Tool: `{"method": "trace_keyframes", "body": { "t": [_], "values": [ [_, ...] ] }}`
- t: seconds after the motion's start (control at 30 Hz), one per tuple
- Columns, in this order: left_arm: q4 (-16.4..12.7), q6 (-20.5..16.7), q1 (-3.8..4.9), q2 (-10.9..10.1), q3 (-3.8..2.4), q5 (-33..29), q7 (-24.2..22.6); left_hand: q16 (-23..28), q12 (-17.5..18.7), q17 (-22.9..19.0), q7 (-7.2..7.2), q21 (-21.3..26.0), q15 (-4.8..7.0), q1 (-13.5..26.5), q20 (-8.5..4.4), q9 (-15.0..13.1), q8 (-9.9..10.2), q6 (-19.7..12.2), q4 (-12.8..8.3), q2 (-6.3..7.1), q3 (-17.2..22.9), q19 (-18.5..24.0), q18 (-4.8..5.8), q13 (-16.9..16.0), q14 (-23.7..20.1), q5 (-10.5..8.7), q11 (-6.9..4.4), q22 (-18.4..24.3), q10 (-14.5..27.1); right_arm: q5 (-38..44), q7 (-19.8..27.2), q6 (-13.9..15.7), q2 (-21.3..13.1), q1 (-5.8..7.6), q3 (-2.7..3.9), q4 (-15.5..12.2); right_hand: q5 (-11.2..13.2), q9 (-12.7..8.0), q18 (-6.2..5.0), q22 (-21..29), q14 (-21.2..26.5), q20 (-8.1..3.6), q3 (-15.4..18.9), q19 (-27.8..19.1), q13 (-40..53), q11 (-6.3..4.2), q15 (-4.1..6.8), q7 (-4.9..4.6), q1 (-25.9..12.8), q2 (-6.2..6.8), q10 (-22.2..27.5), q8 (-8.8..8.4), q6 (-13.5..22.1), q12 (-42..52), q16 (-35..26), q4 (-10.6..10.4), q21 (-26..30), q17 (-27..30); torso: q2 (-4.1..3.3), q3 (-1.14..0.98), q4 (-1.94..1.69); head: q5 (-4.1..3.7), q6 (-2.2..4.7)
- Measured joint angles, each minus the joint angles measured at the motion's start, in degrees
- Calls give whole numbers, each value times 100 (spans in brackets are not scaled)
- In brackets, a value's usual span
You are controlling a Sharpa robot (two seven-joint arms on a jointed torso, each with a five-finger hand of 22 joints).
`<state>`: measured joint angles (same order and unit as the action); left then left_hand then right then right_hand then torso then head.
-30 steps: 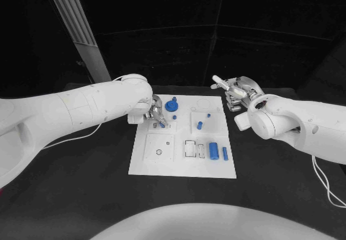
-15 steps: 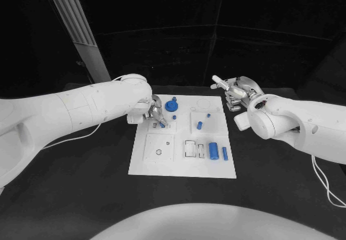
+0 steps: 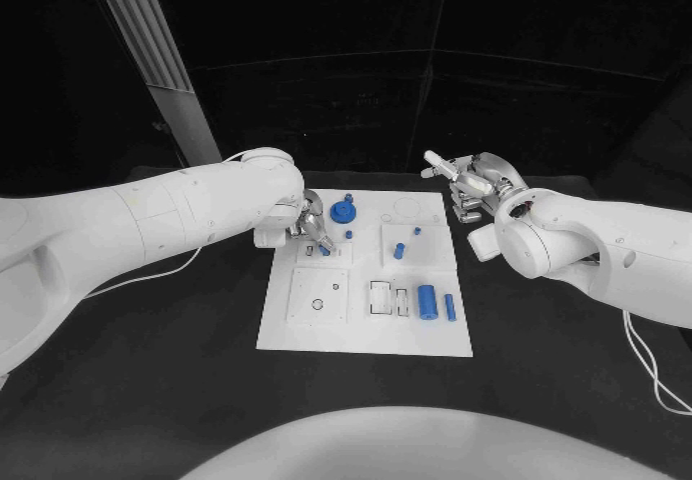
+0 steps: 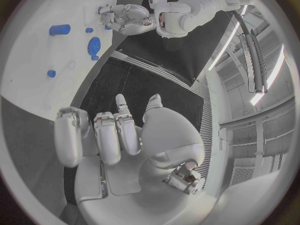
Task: Assemble the parts on the task board
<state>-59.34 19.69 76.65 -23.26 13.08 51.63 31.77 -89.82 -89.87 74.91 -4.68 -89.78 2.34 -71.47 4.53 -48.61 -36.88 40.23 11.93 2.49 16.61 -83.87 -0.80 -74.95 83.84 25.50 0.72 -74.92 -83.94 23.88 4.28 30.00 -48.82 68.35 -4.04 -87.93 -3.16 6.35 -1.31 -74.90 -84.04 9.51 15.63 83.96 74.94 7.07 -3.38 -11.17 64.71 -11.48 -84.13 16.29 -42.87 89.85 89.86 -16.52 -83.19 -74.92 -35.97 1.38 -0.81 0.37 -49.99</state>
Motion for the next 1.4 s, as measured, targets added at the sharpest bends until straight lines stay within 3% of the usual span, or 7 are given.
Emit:
{"method": "trace_keyframes", "body": {
  "t": [0.27,0.77,1.07,1.4],
  "values": [
    [3,0,0,-3,0,18,15,0,0,0,0,0,-22,108,0,33,27,0,109,50,-249,0,0,0,22,-176,13,0,-13,0,0,-1,2,0,0,0,0,0,0,0,0,0,0,0,0,0,0,0,0,0,0,0,0,0,0,0,0,0,0,0,-2,8,0],
    [3,1,0,-2,0,34,33,0,0,0,-13,0,-42,274,21,67,66,15,285,111,-562,-21,0,0,1,-199,42,0,1,0,-1,-2,4,0,0,2,0,0,0,0,0,0,0,0,0,0,0,0,0,0,0,0,0,0,0,0,0,1,0,1,-1,8,0],
    [5,0,0,-1,0,39,30,0,0,0,-21,0,-74,733,61,81,71,23,470,157,-1049,-22,-1,0,10,-199,68,0,-14,0,-2,-3,4,0,0,2,0,-1,0,0,0,0,0,0,0,0,0,0,0,0,0,0,0,0,0,0,0,1,0,1,1,4,0],
    [8,-2,-2,-3,1,43,8,0,0,0,-42,0,-103,1134,80,90,94,44,481,65,-1453,-3,0,0,22,-199,82,0,1,0,-2,-3,4,-1,0,2,0,-1,0,0,0,0,0,0,0,0,0,0,0,0,0,0,0,0,0,0,0,1,0,1,1,-3,0]
  ]
}}
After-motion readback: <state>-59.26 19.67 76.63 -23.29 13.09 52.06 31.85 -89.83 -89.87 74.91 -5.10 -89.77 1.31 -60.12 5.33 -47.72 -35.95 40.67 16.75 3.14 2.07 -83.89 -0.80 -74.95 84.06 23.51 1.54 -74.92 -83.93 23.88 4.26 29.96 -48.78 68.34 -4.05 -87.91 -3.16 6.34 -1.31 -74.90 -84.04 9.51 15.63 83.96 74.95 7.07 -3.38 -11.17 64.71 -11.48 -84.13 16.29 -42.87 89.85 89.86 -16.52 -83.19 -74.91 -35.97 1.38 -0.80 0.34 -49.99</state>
